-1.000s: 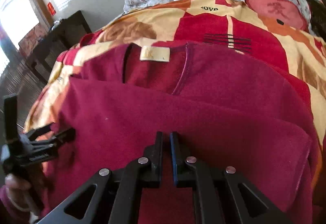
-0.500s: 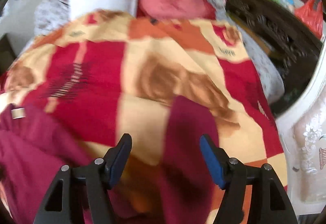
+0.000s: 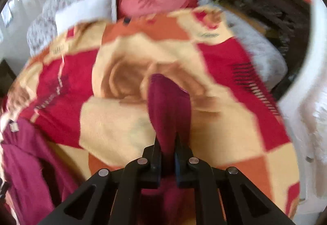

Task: Fold small clothes

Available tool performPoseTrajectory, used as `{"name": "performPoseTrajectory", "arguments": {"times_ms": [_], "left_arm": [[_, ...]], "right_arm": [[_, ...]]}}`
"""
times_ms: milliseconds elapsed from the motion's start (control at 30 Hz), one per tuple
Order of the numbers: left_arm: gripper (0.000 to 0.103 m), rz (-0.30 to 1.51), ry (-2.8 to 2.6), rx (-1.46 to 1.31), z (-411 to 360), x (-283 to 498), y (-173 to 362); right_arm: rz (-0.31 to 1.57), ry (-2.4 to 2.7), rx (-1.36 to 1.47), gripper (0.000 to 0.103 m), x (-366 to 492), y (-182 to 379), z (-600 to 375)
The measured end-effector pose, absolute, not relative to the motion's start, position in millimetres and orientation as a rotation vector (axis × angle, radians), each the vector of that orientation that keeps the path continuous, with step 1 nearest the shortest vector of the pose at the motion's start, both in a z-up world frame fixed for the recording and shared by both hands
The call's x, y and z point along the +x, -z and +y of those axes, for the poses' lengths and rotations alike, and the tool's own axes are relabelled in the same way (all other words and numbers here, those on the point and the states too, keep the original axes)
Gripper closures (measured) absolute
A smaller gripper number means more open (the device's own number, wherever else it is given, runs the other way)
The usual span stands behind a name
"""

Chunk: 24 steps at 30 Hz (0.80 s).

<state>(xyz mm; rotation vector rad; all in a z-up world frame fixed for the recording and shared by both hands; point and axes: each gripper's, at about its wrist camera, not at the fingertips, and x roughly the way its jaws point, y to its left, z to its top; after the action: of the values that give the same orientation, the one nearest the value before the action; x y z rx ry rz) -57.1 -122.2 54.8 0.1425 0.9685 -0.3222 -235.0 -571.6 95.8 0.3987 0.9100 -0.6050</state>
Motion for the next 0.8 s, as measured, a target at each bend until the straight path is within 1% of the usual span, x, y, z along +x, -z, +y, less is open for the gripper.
{"name": "performPoseTrajectory", "arguments": {"times_ms": [100,300,333,467,633,800], "left_arm": [[0.001,0.975,0.326,0.112,-119,-59,-57],[0.001,0.963,0.339,0.108,-121,-67,-66],[0.001,0.957,0.343,0.108,-121,-69,-68],[0.001,0.943,0.358,0.105,-124,-76,-78],[0.001,0.91,0.375,0.109,-121,-86,-92],[0.001,0.889,0.355,0.099,-107,-84,-101]], "right_arm": [[0.761,0.602,0.461,0.095,-294,-134,-569],[0.497,0.542,0.484,0.095,-374,-204,-542],[0.483,0.514,0.488,0.095,-378,-210,-537],[0.498,0.447,0.423,0.095,-367,-226,-513],[0.472,0.313,0.409,0.095,-338,-236,-479],[0.509,0.137,0.331,0.095,-280,-240,-420]]}}
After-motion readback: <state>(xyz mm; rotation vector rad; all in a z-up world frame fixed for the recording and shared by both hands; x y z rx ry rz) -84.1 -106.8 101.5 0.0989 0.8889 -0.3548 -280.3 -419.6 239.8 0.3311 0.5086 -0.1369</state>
